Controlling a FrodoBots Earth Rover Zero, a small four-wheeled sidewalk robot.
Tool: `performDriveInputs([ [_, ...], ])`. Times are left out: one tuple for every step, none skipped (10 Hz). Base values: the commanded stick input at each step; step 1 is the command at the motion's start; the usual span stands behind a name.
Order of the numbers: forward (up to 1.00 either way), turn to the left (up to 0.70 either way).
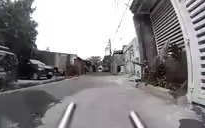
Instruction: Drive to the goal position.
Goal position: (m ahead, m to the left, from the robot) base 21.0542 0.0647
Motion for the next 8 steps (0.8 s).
performDriveInputs([
  [0.85, 0.00],
  [0.85, 0.00],
  [0.85, 0.00],
  [0.85, 0.00],
  [0.85, 0.00],
  [0.85, -0.08],
  [0.85, -0.34],
  [0.85, -0.34],
])
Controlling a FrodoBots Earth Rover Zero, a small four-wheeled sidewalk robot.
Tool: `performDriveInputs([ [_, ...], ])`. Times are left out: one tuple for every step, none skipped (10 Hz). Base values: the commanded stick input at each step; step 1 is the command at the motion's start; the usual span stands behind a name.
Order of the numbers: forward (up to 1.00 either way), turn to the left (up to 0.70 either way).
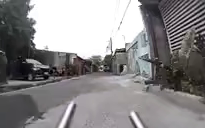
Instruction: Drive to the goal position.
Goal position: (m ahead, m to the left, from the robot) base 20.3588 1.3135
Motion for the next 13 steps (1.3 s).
performDriveInputs([
  [0.85, -0.29],
  [0.85, -0.09],
  [0.85, 0.00],
  [0.85, 0.00],
  [0.85, 0.00],
  [0.85, 0.00],
  [0.85, 0.00],
  [0.85, 0.00],
  [0.85, 0.00],
  [0.85, 0.00],
  [0.85, 0.00],
  [0.85, 0.00],
  [0.85, 0.00],
])
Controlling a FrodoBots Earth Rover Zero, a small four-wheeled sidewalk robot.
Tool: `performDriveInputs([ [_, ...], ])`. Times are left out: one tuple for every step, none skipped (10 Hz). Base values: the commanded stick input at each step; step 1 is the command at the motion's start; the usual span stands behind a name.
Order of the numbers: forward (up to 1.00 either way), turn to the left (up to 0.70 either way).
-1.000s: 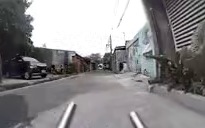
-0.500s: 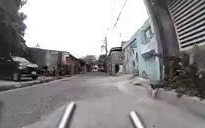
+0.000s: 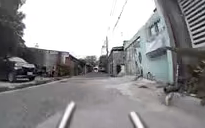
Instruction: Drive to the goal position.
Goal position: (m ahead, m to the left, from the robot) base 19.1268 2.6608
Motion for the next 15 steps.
performDriveInputs([
  [0.85, 0.00],
  [0.85, 0.00],
  [0.85, 0.00],
  [0.85, 0.00],
  [0.85, 0.00],
  [0.85, 0.00],
  [0.85, 0.00],
  [0.85, 0.00],
  [0.85, 0.00],
  [0.85, 0.00],
  [0.85, 0.00],
  [0.85, 0.00],
  [0.85, 0.00],
  [0.85, 0.00],
  [0.85, 0.00],
])
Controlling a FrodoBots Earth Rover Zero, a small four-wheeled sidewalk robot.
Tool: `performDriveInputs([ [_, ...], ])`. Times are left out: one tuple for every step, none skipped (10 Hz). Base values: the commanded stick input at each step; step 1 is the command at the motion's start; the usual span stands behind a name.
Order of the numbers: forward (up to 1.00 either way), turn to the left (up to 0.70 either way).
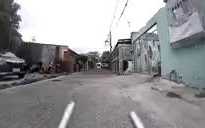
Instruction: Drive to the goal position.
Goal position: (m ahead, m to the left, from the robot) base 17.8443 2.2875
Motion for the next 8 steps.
performDriveInputs([
  [0.85, 0.00],
  [0.85, 0.00],
  [0.85, 0.00],
  [0.85, 0.00],
  [0.85, 0.00],
  [0.85, 0.00],
  [0.85, 0.00],
  [0.85, 0.00],
])
